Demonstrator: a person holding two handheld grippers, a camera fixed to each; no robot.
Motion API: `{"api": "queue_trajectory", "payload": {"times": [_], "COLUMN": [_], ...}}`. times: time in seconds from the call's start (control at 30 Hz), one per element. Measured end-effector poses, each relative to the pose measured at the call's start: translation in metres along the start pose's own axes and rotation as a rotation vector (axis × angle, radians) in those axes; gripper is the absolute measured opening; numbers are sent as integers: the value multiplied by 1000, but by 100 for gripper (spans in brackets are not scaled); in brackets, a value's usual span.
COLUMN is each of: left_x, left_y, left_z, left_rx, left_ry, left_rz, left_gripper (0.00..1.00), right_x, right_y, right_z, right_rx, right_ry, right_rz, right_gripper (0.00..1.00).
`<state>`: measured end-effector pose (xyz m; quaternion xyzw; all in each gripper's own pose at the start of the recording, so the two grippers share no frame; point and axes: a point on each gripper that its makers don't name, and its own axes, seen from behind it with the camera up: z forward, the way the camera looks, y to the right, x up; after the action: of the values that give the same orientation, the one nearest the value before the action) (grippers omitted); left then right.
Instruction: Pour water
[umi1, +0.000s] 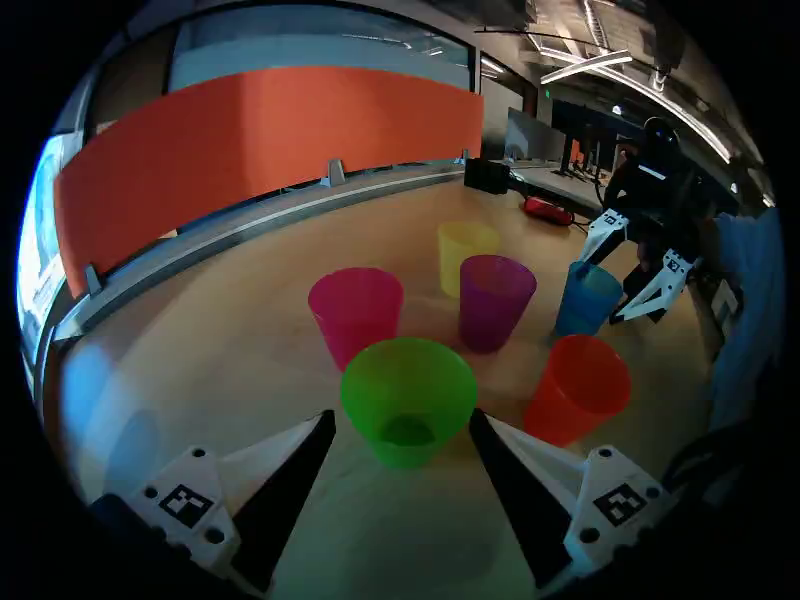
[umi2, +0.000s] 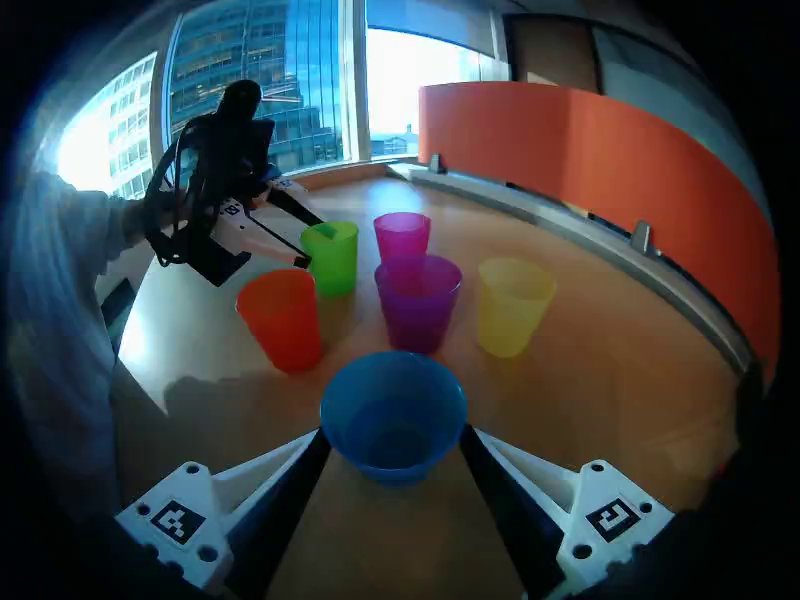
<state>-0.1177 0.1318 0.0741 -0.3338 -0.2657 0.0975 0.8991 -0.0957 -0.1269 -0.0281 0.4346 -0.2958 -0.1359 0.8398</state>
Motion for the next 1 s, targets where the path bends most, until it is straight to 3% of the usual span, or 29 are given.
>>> {"api": "queue_trajectory", "payload": {"times": [0.57, 0.63, 0.7, 1.0], "left_x": [10, 11, 11, 10], "left_y": [8, 8, 7, 6], "left_z": [15, 16, 17, 17], "left_rx": [-41, -38, -32, -21], "left_ry": [11, 12, 12, 10], "left_rz": [9, 13, 18, 31], "left_gripper": [100, 98, 88, 88], "right_x": [6, 6, 7, 8], "right_y": [0, 0, 1, -1], "right_z": [9, 9, 9, 9], "right_rx": [14, 13, 13, 13], "right_ry": [1, 2, 2, 8], "right_rz": [-7, -7, -7, -10], "right_gripper": [99, 99, 99, 99]}}
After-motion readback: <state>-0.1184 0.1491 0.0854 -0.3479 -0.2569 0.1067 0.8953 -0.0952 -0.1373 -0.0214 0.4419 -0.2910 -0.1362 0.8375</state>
